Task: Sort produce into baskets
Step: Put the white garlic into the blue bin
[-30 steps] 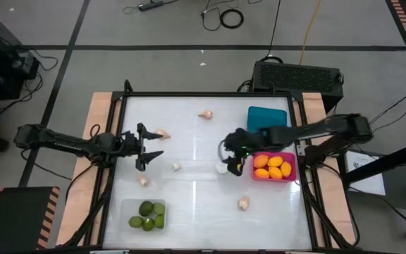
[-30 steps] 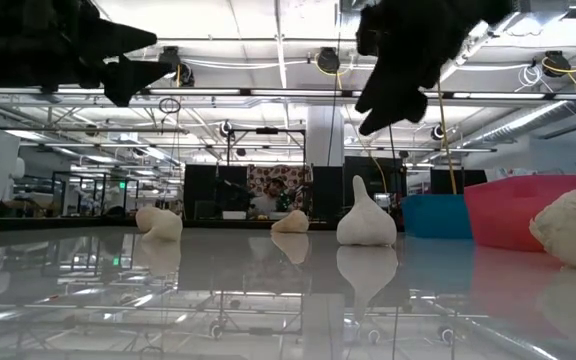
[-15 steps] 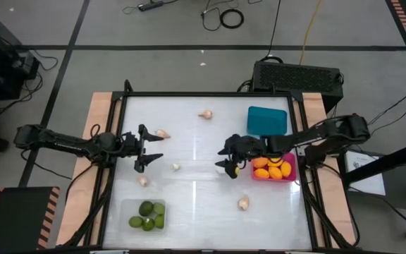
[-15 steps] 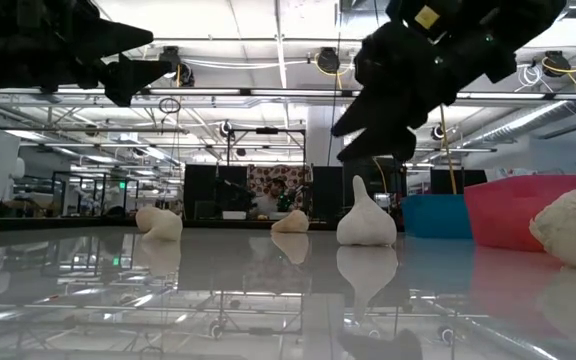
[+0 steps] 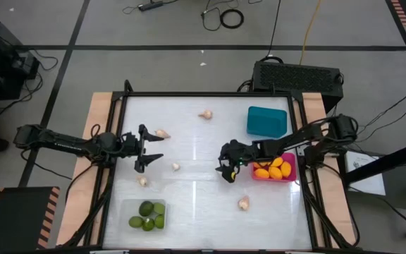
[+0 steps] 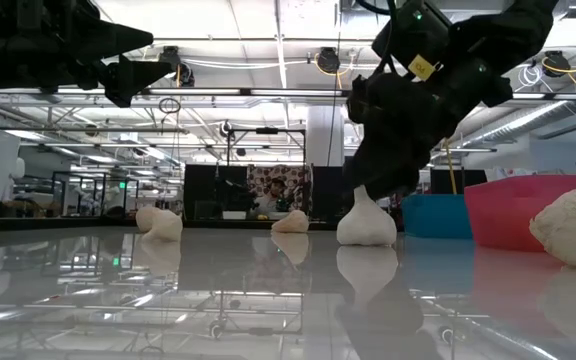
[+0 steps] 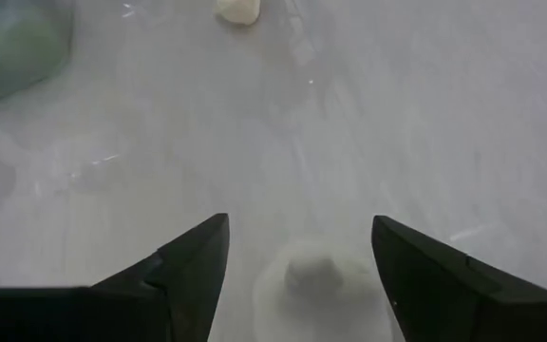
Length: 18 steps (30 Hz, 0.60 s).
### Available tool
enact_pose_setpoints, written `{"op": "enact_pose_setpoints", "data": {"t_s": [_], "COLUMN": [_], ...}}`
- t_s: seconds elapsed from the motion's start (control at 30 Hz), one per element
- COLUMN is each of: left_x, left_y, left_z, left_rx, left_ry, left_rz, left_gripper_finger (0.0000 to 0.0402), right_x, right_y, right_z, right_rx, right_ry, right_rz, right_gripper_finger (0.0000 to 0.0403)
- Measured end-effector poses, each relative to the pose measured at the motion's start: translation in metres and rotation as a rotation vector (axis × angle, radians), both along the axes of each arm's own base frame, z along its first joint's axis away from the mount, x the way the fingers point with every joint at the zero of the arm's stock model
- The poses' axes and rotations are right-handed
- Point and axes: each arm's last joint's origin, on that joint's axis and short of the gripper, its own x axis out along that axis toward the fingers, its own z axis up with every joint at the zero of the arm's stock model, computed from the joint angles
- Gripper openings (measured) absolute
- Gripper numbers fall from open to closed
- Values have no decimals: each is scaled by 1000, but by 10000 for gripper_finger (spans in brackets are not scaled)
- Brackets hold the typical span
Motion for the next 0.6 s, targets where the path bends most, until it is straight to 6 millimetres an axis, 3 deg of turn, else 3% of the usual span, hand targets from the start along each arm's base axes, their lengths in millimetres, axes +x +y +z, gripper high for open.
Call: {"op": "enact_pose_setpoints", "data": {"t_s": [0.17,0.4,0.53,0.6], "left_x": [0,0,0,0], "left_y": [0,0,0,0], "left_z": [0,0,0,0], "left_rx": [0,0,0,0], "left_ry": [0,-1,-1,-1], "left_rz": [0,0,0,0], "left_gripper_finger": [312,312,312,312], "right_x": [-1,0,2,4], "right_y": [1,-2,-7,-11], "right_z": [-2,-2,7,18], "right_rx": [3,4,-7,-33], "right_ry": [17,17,9,11], "right_rz": [4,-4,-13,-1], "right_gripper_finger": [211,92,18,11]}}
